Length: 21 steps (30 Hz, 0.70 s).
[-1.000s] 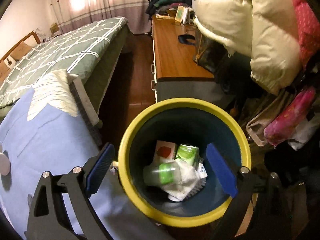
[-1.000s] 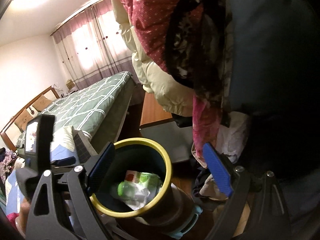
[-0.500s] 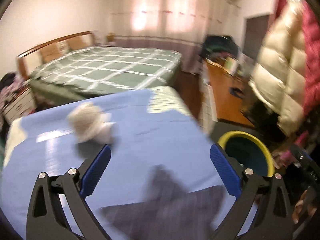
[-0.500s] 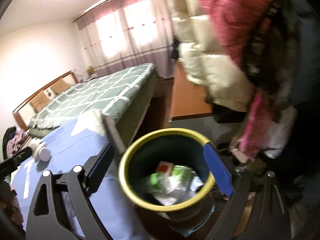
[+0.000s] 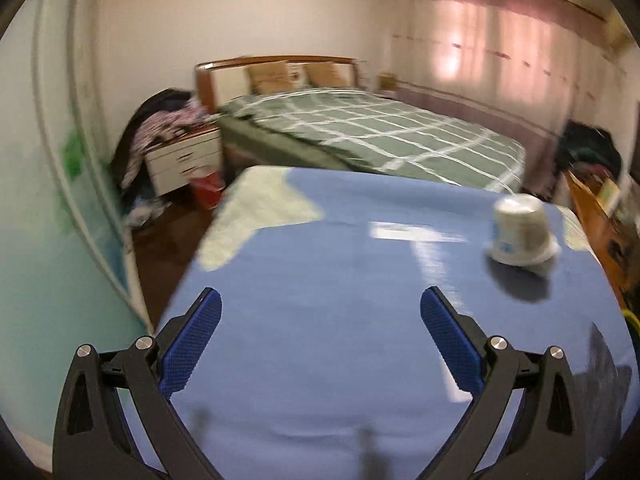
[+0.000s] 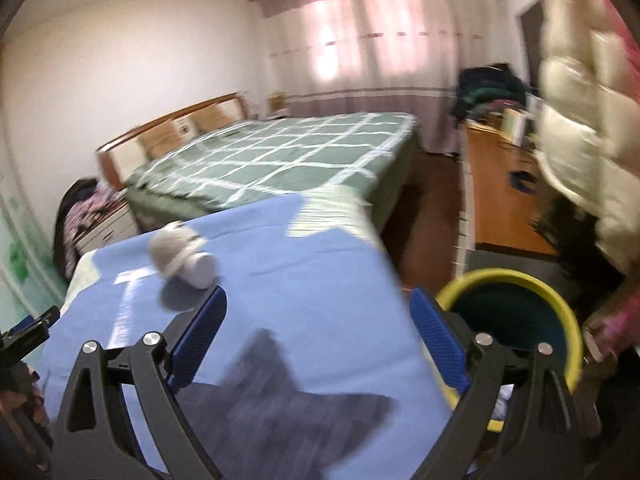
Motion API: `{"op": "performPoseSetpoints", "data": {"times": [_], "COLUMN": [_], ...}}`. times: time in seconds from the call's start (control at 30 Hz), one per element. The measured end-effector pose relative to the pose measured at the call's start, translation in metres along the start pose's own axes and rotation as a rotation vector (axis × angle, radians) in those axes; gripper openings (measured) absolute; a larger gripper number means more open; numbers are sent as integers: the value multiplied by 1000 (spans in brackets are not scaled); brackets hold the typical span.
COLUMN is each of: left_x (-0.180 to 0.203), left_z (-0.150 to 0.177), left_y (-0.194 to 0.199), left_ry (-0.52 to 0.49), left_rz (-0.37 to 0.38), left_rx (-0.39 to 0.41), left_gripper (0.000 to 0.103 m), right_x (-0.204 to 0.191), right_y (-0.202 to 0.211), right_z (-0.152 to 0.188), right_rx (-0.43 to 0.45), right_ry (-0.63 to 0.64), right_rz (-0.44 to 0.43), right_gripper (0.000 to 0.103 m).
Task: Collect trash
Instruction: 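Reach the right tool to the white paper cup and grasp it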
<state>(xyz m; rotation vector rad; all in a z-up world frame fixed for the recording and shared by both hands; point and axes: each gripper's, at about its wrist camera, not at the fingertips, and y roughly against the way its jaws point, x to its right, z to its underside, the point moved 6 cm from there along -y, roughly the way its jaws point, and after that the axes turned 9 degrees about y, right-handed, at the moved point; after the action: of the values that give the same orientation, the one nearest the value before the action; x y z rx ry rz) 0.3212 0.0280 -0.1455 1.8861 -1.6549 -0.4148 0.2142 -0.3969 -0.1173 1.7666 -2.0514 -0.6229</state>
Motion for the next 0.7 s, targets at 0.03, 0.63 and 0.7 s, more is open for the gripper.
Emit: {"op": "performPoseSetpoints", "data": {"times": [0.03, 0.63, 0.7], "left_x": [-12, -42, -43], "left_z": [-1, 3, 4], "left_y": [-3, -17, -22], "left_ry": [22, 96, 97], "left_rz": [-22, -159, -164], "left_rx": [-5, -44, -53], "left_gripper": [98, 98, 98], "right_x": [-16, -184, -188], "right_y": [-8, -153, -165], "right_z": [-5, -45, -47], "right_rx": [0, -90, -88], "right_ry": [23, 420, 441], "right_rz": [-37, -95, -74], "right_gripper": [88, 88, 88]}}
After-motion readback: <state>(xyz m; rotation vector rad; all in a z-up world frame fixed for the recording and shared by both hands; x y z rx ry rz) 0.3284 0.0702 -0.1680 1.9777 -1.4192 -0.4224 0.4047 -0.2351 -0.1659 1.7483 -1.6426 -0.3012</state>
